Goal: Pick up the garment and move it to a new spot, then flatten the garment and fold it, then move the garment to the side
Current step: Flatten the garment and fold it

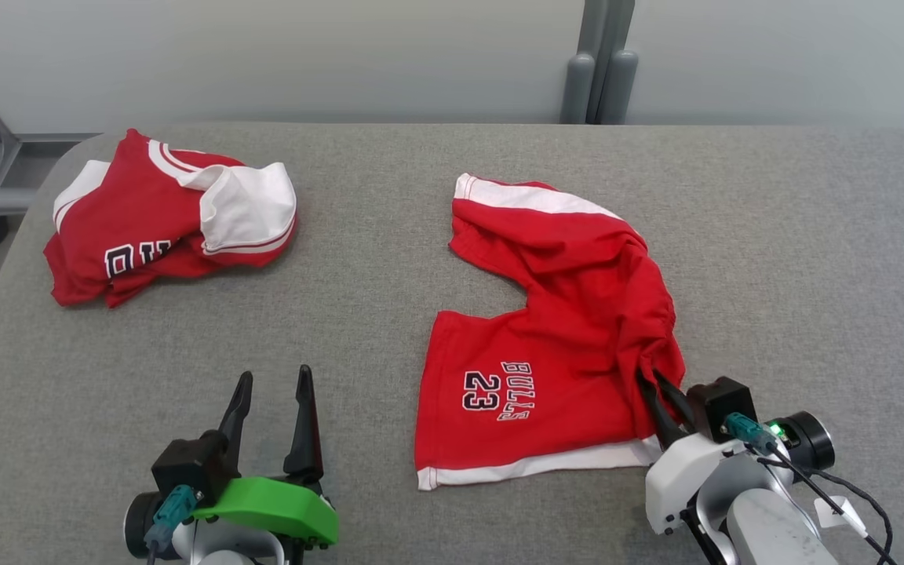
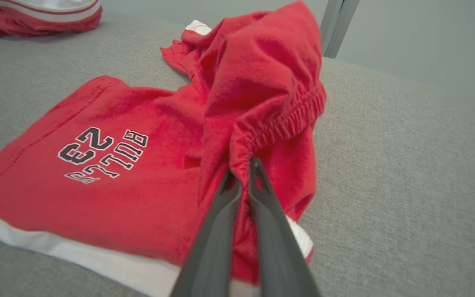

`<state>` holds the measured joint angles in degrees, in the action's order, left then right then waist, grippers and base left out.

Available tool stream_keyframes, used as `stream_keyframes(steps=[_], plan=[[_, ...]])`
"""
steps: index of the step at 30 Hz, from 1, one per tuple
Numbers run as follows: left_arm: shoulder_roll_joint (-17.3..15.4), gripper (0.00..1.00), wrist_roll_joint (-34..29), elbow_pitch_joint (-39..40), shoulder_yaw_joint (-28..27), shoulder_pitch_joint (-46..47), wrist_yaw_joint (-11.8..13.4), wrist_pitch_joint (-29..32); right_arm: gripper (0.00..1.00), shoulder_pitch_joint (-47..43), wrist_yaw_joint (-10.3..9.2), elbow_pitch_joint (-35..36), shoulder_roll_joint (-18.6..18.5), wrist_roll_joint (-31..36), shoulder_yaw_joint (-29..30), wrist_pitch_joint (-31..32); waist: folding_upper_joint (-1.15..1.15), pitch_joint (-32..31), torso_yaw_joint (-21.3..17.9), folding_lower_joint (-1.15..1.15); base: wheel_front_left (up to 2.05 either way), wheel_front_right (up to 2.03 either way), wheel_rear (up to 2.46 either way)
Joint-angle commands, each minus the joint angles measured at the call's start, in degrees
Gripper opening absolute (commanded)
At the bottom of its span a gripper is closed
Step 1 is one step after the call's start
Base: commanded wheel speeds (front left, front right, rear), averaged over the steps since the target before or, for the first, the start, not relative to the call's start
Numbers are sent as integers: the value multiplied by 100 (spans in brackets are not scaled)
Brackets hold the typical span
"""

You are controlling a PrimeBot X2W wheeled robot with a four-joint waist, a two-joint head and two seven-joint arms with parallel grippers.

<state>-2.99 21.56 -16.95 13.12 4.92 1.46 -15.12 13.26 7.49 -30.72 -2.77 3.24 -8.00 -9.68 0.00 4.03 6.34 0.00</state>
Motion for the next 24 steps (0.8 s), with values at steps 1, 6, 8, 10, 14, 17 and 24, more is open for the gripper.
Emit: stream_keyframes(steps=[1,6,8,10,14,17,24], plan=[[-3,100,-22,0,-2,-95,-9,-4,100,11,0,-37,-22,-86,8,-62,0,-24,-41,0,0,0,0],[-2,100,-23,6,9,-139,5,-4,100,-118,0,-64,-22,-409,-89,-245,0,-76,-211,0,0,0,0],[-1,100,-22,16,18,-170,3,-4,100,-169,0,49,-22,-423,-92,-322,0,-91,-288,0,0,0,0],[-2,100,-23,39,16,-189,1,-4,100,-268,0,197,-22,-472,-63,-369,0,-105,-360,0,0,0,0],[-1,100,-44,150,9,-223,20,-4,100,-479,0,605,-22,-432,161,-425,0,-126,-503,0,0,0,0],[-1,100,-66,229,3,-244,18,-3,100,-607,0,927,-21,-386,366,-449,0,-139,-599,0,0,0,0],[-36,100,-63,373,-47,-366,-23,-4,100,-811,0,1547,-21,-266,692,-291,0,-170,-736,0,0,0,0]])
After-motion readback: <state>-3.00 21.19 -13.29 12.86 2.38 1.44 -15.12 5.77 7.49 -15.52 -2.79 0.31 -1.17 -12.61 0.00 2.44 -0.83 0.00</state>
